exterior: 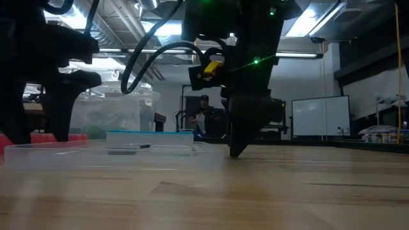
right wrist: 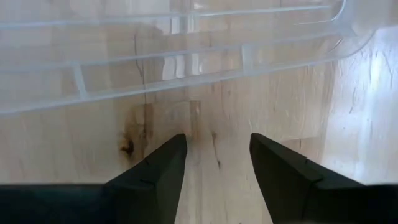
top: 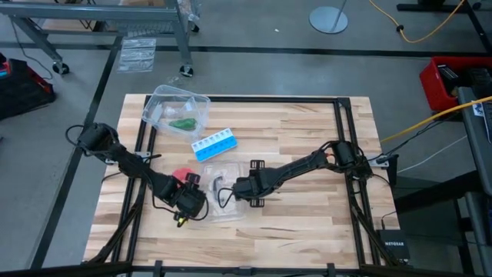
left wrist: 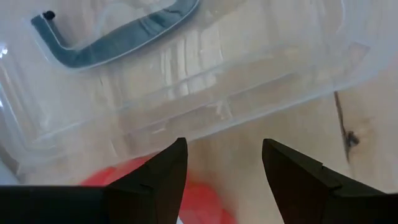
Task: Roll bandage
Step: Close the transparent container
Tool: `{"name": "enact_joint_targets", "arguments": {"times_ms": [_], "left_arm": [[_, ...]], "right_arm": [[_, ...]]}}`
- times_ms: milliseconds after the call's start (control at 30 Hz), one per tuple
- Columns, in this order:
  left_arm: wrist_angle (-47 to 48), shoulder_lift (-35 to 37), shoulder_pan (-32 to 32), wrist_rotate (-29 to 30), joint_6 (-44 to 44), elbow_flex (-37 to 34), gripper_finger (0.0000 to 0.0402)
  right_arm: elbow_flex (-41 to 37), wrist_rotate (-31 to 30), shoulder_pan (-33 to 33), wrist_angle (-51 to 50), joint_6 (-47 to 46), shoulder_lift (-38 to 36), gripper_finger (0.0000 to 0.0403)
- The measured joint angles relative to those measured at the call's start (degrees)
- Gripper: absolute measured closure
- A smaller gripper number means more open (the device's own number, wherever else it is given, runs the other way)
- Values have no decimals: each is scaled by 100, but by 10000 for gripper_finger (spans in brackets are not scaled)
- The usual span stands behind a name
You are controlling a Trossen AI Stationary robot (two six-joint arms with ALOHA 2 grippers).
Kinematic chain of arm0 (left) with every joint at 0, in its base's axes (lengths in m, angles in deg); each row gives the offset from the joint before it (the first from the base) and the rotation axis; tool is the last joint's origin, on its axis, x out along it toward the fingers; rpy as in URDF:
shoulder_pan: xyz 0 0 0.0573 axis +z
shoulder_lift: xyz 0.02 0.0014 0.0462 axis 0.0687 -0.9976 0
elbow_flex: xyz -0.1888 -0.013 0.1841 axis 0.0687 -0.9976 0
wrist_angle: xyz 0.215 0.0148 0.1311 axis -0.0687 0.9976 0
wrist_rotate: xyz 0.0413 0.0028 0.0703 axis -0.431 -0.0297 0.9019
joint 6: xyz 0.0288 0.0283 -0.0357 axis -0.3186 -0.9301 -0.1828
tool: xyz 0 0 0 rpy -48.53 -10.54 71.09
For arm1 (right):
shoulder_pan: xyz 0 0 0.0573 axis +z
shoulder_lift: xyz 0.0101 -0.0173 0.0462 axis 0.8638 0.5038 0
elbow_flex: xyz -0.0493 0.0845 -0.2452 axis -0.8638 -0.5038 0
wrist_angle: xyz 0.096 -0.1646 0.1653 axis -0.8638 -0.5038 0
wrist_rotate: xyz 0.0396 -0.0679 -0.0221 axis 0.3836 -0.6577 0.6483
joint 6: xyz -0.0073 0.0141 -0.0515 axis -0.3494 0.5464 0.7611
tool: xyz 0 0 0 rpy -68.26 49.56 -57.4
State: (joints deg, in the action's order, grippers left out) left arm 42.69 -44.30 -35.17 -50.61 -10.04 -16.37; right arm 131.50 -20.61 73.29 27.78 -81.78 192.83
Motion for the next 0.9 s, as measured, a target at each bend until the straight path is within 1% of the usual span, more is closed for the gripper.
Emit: {"name": "enact_joint_targets", "arguments": {"times_ms": [200, 333, 400, 567, 633, 733, 900], "left_arm": [[-110, -3, -69, 42, 631, 0, 204], [-125, -6, -69, 109, 1074, 0, 204], [-107, -11, -77, 291, 1465, 0, 204], [-9, -16, -85, 807, 2297, -11, 204], [16, -16, -85, 869, 2540, -11, 204], [42, -16, -157, 925, 2701, -11, 204], [46, -16, -281, 986, 2626, -9, 204]], "right_arm": [[-7, 29, -4, 364, 2, 6, 215], [-7, 257, -4, 668, -2, 9, 215], [-7, 350, -4, 731, -1, 9, 215], [-9, 363, -4, 713, -113, 9, 215], [-11, 363, -4, 681, -154, 9, 215], [-11, 365, -4, 642, -162, 9, 215], [-11, 366, -4, 655, -170, 9, 215]]}}
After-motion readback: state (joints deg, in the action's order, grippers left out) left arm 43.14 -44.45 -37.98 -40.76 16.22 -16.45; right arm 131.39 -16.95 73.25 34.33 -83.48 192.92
